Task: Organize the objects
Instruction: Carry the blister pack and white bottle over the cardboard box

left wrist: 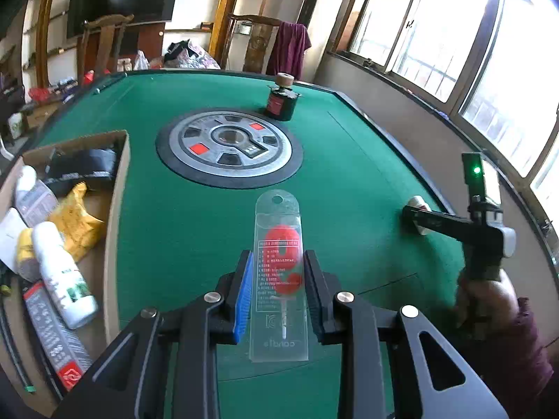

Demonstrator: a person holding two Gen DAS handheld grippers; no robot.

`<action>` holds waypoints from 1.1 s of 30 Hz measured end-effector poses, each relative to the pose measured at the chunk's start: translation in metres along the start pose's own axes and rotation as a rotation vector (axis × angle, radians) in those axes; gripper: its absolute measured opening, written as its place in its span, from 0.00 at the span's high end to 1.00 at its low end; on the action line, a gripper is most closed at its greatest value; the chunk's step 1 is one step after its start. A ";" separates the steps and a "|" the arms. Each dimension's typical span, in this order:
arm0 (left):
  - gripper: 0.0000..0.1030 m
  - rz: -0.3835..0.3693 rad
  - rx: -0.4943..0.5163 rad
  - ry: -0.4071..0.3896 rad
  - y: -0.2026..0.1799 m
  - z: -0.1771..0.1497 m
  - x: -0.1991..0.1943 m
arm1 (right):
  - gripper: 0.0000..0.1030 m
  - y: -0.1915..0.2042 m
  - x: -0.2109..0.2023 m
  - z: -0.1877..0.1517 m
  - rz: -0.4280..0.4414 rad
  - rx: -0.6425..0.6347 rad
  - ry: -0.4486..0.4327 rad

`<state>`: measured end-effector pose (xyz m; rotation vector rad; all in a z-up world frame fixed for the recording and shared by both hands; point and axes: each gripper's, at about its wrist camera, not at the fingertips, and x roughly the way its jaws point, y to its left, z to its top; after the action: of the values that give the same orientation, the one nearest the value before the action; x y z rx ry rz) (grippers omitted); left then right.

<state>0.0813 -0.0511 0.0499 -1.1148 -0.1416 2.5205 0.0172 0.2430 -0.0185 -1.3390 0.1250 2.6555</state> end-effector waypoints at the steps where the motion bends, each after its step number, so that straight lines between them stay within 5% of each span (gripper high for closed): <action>1: 0.74 0.011 0.006 -0.003 0.000 0.000 -0.001 | 0.64 0.001 -0.002 -0.001 0.019 0.005 0.005; 8: 0.74 0.043 0.007 -0.018 0.005 -0.001 -0.011 | 0.64 0.010 -0.021 -0.008 0.148 0.040 0.001; 19: 0.74 0.107 -0.017 -0.054 0.023 -0.002 -0.033 | 0.64 0.081 -0.060 -0.003 0.361 -0.040 -0.032; 33: 0.74 0.186 -0.078 -0.103 0.068 -0.007 -0.062 | 0.64 0.172 -0.097 0.009 0.471 -0.184 -0.053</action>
<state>0.1040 -0.1379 0.0722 -1.0728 -0.1726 2.7612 0.0355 0.0641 0.0652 -1.4396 0.2172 3.1579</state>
